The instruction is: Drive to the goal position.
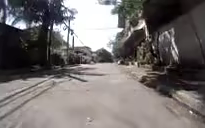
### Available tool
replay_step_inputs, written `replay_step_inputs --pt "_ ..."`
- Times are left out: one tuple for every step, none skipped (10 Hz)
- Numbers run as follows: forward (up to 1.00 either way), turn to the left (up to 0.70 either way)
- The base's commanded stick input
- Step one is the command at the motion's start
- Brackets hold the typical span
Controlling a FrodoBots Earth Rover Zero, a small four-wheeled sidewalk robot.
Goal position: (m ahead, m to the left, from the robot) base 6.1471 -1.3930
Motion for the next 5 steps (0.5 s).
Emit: replay_step_inputs --pt "1.0 -0.05" --pt "1.0 -0.27" --pt "1.0 -0.4" --pt "1.0 -0.4" --pt "1.0 -0.4"
